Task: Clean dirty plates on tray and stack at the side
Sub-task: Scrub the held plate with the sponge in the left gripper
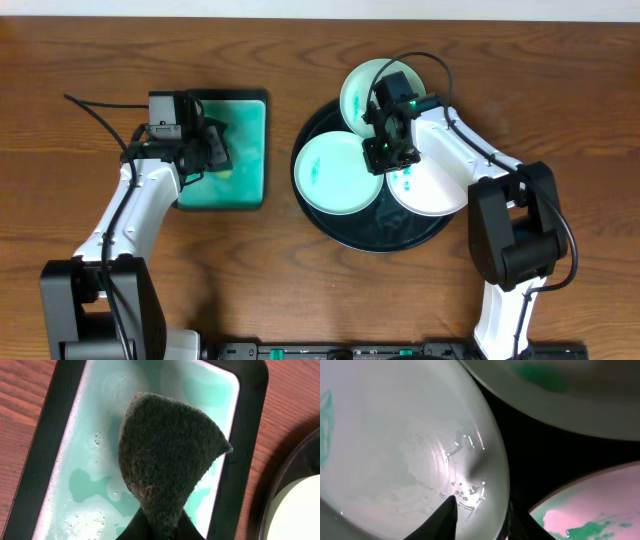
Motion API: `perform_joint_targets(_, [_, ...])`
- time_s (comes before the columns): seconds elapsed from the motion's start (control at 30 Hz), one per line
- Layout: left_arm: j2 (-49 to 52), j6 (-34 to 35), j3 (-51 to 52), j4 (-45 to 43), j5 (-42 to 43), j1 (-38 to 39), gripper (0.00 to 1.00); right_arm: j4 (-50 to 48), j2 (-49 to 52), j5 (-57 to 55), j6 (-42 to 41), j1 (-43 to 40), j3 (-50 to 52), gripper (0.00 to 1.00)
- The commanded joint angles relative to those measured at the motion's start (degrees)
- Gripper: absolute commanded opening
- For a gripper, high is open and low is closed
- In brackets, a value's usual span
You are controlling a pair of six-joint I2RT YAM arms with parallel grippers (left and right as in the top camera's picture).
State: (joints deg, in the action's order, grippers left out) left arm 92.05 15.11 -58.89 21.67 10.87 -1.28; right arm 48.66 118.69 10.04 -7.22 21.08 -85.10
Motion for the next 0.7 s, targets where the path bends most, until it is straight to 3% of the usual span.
perform_joint_targets(0.0, [-1.1, 0.2, -0.4, -0.2, 2.1, 0.1, 0.07, 0.2, 1.8, 0.3, -0.7, 0.3, 0.5, 0.28])
perform_joint_targets(0.33, [-1.1, 0.2, -0.4, -0.4, 3.7, 0.1, 0.07, 0.3, 3.2, 0.3, -1.0, 0.3, 0.5, 0.14])
perform_joint_targets(0.43, [-1.1, 0.2, -0.4, -0.5, 3.7, 0.1, 0.07, 0.2, 3.2, 0.3, -1.0, 0.3, 0.5, 0.02])
perform_joint_targets(0.67, [-2.2, 0.2, -1.0, -0.3, 3.7, 0.1, 0.07, -0.7, 3.2, 0.3, -1.1, 0.3, 0.5, 0.02])
